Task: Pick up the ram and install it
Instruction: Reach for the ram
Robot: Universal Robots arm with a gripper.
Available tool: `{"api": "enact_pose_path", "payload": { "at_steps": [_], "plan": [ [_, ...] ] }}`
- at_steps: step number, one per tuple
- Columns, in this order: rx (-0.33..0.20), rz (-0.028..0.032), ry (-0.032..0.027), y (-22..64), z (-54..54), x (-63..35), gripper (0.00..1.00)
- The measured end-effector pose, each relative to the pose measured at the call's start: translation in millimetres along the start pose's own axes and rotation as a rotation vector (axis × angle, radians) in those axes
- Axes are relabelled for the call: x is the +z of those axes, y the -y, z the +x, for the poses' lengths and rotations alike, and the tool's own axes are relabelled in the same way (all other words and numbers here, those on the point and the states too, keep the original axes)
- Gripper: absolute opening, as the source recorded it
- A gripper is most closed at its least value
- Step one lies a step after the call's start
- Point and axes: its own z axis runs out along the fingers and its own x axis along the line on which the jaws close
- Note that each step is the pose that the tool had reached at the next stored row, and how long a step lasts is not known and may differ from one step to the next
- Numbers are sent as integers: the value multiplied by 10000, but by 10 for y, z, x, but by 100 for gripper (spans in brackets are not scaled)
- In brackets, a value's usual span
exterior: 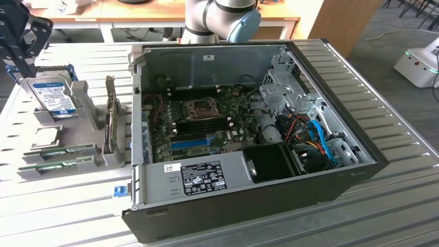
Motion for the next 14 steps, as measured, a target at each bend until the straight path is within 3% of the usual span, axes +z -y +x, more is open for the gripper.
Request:
{"api": "enact_pose_path", "payload": {
  "at_steps": [14],
  "plan": [
    [1,6,0,125,60,-4,11]
  ]
}}
